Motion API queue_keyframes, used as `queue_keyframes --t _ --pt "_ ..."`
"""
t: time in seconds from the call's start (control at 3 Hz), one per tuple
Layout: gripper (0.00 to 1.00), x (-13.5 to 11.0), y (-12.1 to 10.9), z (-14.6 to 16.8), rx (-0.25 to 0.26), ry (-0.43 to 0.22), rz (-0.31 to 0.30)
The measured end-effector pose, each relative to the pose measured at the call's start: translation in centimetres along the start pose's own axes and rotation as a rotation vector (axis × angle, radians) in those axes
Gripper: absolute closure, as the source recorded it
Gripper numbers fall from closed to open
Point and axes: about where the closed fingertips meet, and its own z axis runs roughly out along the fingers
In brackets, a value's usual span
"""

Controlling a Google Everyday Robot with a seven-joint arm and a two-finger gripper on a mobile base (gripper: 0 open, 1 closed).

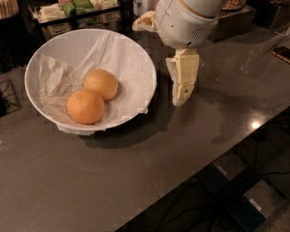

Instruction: Pick orange from white bowl

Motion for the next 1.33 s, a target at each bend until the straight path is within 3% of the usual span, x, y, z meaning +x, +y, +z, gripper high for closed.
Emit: queue_keyframes --t 0.67,1.33 --pt "0.0 -4.8 -2.4 5.2 -0.079 -0.153 -0.133" --pt "0.0 -7.5 -5.1 7.2 -0.068 -0.273 -0.204"
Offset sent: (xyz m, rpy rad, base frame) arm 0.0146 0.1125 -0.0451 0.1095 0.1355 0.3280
